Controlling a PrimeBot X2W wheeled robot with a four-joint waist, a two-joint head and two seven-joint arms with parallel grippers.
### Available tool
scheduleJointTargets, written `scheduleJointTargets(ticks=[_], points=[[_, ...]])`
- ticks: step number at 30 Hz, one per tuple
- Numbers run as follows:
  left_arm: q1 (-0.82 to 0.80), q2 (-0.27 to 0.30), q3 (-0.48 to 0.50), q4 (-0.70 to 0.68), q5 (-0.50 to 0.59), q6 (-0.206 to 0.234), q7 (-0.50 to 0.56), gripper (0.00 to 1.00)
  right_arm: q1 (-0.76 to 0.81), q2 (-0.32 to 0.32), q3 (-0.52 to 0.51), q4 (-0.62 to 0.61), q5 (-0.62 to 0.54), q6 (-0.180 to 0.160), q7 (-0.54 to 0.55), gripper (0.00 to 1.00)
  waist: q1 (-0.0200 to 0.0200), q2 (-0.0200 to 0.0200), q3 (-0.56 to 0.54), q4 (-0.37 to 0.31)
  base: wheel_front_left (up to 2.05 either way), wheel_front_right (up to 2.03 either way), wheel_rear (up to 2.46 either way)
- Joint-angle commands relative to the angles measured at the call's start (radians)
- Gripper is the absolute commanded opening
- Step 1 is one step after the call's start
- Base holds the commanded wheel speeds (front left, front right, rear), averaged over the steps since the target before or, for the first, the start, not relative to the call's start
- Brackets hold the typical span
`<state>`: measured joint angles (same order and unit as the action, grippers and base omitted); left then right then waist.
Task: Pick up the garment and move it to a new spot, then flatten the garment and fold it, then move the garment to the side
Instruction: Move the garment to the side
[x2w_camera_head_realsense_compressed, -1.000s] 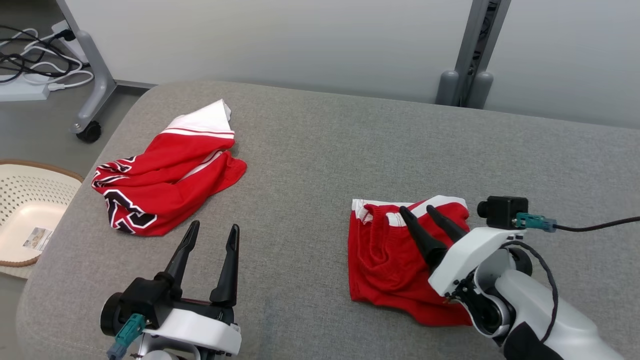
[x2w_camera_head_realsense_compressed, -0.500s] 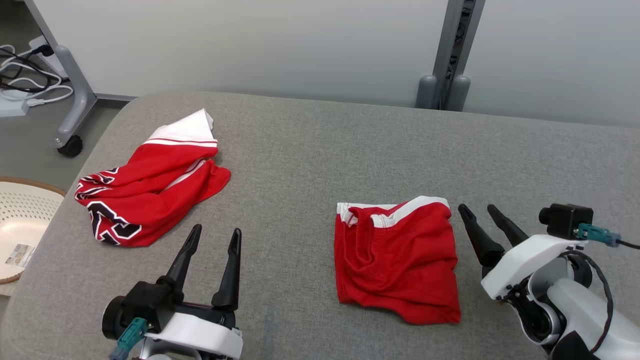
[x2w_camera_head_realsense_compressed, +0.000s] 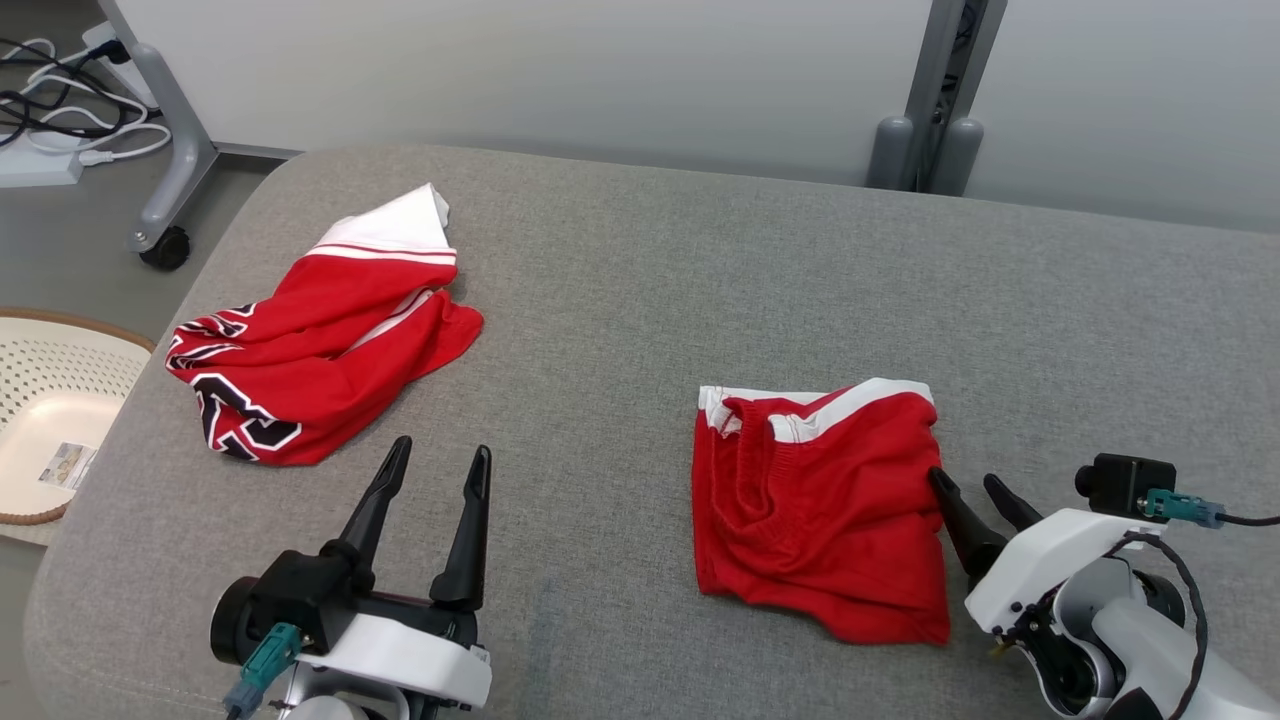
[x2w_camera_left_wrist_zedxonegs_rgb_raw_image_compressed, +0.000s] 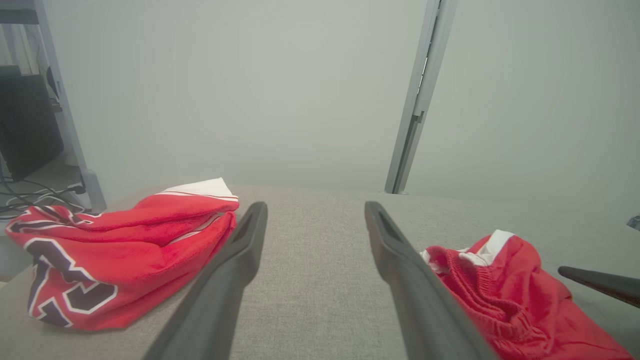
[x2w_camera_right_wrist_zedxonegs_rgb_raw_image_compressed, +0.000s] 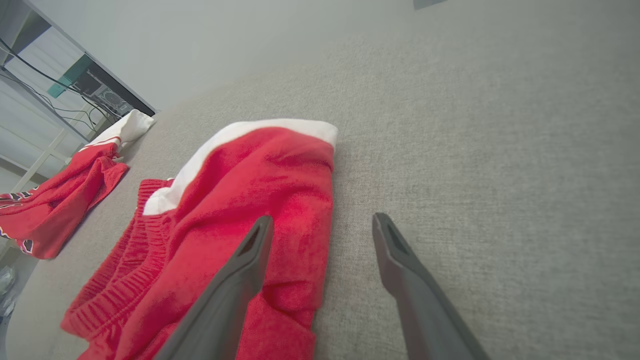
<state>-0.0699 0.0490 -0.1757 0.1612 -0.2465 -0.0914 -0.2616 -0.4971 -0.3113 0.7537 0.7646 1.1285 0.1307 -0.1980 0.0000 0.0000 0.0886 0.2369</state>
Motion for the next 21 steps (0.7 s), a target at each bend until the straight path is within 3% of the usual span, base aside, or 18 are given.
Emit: scheduleJointTargets(ticks=[1,12,21], points=[[-0.017,0.003,0.005,-0.001,0.003,-0.003,-0.004,1.00,-0.001,0.004,0.001,0.017,0.008,0.000,-0.003,1.00,0.0000,0.0000,0.006,0.007,0.00,0.00,0.00],[-0.024,0.003,0.002,-0.003,-0.004,0.003,-0.004,1.00,-0.017,0.044,0.037,0.091,0.060,0.000,0.067,1.00,0.0000,0.0000,0.012,0.020,0.00,0.00,0.00],[-0.024,0.003,-0.001,-0.001,-0.009,0.006,-0.004,1.00,-0.059,0.080,0.060,0.195,0.101,-0.001,0.196,1.00,0.0000,0.0000,0.009,0.019,0.00,0.00,0.00]])
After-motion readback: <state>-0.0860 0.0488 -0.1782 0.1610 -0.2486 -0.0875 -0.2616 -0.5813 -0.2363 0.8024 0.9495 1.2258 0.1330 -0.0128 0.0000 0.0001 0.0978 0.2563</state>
